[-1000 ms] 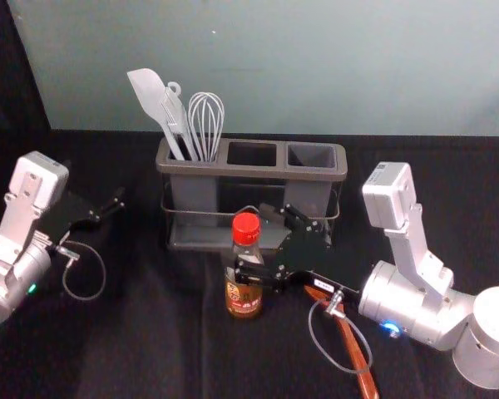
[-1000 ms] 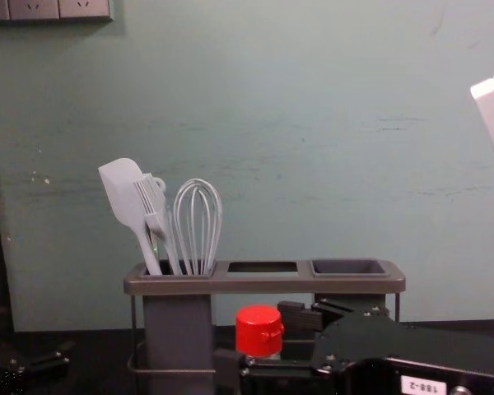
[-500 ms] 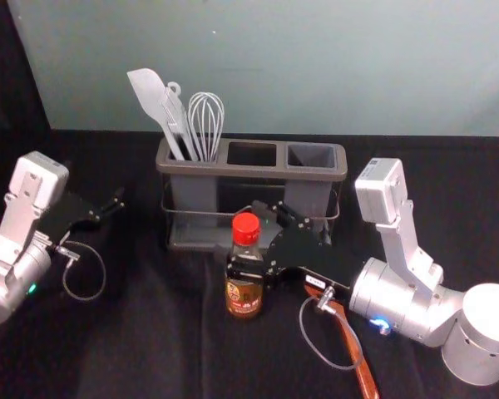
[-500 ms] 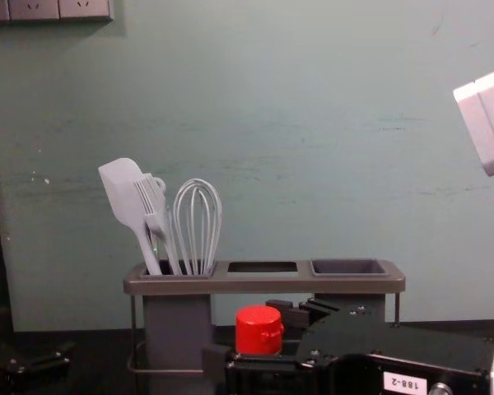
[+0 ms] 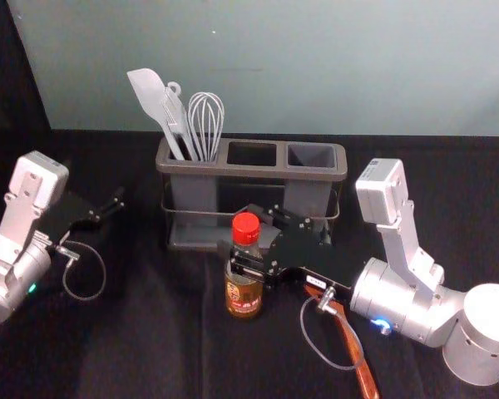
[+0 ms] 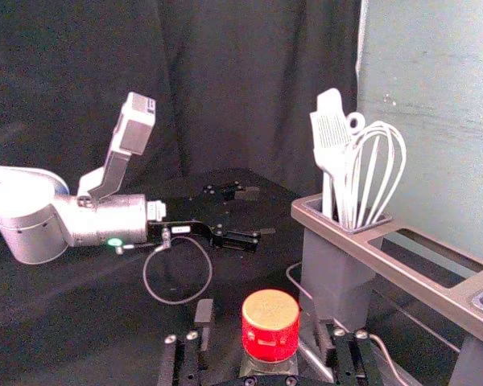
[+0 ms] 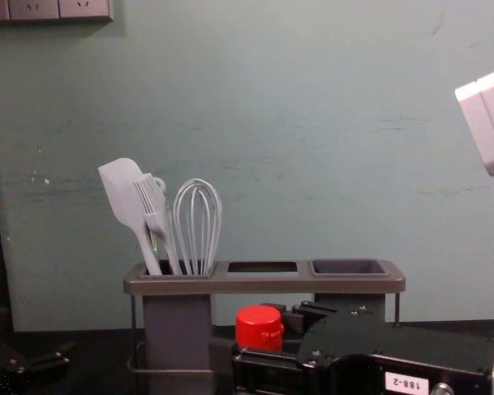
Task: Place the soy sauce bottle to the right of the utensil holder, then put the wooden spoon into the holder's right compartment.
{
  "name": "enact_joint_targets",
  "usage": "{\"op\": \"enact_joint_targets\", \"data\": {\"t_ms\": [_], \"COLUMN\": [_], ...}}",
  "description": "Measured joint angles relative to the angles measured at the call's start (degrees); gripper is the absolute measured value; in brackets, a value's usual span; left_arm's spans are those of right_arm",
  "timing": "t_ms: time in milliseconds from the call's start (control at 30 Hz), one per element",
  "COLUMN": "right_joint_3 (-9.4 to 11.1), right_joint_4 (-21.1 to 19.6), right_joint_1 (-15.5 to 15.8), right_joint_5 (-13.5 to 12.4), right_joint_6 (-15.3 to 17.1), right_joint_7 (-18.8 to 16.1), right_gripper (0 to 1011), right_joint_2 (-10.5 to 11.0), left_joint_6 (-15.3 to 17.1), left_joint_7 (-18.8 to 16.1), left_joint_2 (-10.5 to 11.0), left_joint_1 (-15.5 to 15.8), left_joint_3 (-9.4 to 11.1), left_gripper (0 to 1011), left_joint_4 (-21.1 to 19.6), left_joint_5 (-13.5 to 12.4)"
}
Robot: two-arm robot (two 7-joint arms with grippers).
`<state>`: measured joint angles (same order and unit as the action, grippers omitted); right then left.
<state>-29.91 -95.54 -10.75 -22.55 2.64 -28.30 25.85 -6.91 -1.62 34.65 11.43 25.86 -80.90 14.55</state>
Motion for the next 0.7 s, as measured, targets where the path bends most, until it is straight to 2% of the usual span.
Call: {"op": "enact_joint_targets", "data": {"t_ms": [433, 700], "right_joint_3": [0.0, 0.0], "right_joint_4": [-0.08, -0.1], "right_joint_1": [0.0, 0.0], "right_joint_5": [0.05, 0.08], "right_joint_6": [-0.07, -0.07], "right_joint_7": [0.05, 0.05], "right_gripper": [384, 381], "right_joint_2": [0.07, 0.1], "left_joint_6": [0.0, 0.0], "left_joint_7": [0.0, 0.0], "left_joint_2": [0.0, 0.0], "left_joint_1": [0.0, 0.0], "left_joint_3": [0.0, 0.0], "left_gripper": [1005, 1005], "left_joint_4": [0.0, 0.0], "left_joint_5": [0.0, 0.0]}}
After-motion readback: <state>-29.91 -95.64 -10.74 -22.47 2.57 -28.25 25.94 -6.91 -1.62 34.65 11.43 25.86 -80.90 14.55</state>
